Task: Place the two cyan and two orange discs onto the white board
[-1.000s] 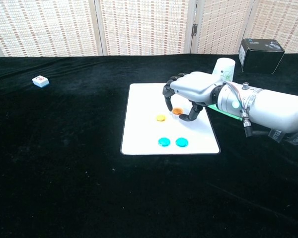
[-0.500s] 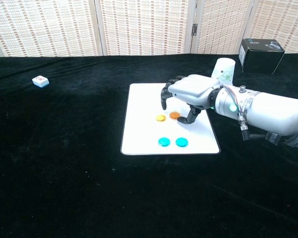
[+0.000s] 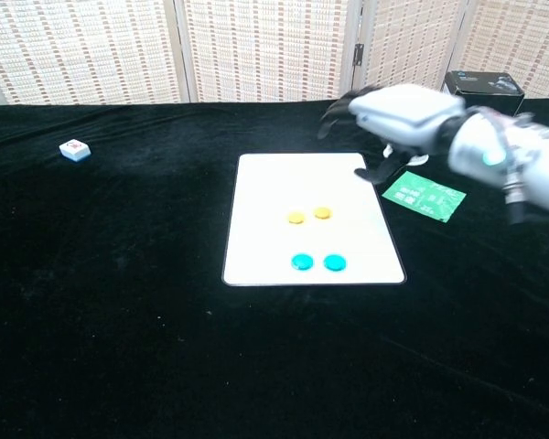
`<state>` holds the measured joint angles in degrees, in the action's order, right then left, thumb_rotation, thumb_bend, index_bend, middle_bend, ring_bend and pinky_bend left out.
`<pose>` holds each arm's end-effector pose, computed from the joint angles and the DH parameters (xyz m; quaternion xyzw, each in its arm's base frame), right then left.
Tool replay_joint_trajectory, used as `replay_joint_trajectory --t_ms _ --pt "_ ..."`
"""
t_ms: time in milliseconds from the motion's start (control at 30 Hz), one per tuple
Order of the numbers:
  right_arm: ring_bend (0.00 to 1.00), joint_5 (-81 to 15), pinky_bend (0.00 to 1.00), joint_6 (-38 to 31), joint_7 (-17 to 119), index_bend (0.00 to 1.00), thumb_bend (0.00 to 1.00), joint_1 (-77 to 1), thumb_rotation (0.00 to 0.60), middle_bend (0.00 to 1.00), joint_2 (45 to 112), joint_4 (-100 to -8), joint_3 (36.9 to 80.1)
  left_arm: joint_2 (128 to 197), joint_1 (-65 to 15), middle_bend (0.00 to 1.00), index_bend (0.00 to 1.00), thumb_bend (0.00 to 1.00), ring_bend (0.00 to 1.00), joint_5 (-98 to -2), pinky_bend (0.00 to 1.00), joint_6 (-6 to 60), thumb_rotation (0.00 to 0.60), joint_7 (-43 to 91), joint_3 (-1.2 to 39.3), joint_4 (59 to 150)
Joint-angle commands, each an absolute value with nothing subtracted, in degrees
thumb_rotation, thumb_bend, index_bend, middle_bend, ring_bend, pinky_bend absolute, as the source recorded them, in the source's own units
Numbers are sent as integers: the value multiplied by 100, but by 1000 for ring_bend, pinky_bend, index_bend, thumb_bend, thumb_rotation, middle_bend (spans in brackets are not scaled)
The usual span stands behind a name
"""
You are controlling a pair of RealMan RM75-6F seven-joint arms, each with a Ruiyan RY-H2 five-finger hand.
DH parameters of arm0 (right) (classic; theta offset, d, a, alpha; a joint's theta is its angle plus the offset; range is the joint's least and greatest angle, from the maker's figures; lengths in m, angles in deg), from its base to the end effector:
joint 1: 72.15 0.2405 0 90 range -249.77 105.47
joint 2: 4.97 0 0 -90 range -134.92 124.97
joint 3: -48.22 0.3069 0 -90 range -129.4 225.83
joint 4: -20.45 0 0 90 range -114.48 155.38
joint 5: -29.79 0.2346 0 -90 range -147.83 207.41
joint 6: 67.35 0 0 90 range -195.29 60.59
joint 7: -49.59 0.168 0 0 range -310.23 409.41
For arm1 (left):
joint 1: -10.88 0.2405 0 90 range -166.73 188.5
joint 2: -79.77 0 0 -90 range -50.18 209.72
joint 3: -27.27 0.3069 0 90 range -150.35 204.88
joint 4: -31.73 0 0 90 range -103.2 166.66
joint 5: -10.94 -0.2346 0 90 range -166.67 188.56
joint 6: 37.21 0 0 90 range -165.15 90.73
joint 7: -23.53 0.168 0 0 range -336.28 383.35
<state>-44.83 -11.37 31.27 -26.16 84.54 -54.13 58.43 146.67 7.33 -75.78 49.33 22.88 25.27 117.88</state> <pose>-0.1661 -0.4405 -0.0341 0.7767 -0.2470 0.3801 0.4373 -0.3878 0.2002 0.1526 -0.5984 -0.3741 -0.3740 0.6018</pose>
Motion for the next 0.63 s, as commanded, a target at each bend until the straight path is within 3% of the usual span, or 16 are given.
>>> replay_joint_trajectory --t_ms 33,300,633 --pt "26 -4536 0 -291 2997 179 445 -3362 600 136 7523 -6477 5667 14679 704 16 54 225 13 -7597 0 4917 600 2304 2515 11804" --pt "1 -5031 0 1251 3316 9 445 -4762 600 19 6295 -7668 5048 14708 630 17 54 225 13 -7662 0 4897 600 2374 2501 11903" --pt "0 -5730 0 2678 4486 0 445 -6159 600 0 6021 -7415 4445 14708 616 16 54 225 13 -7702 0 4942 600 2439 2503 12047"
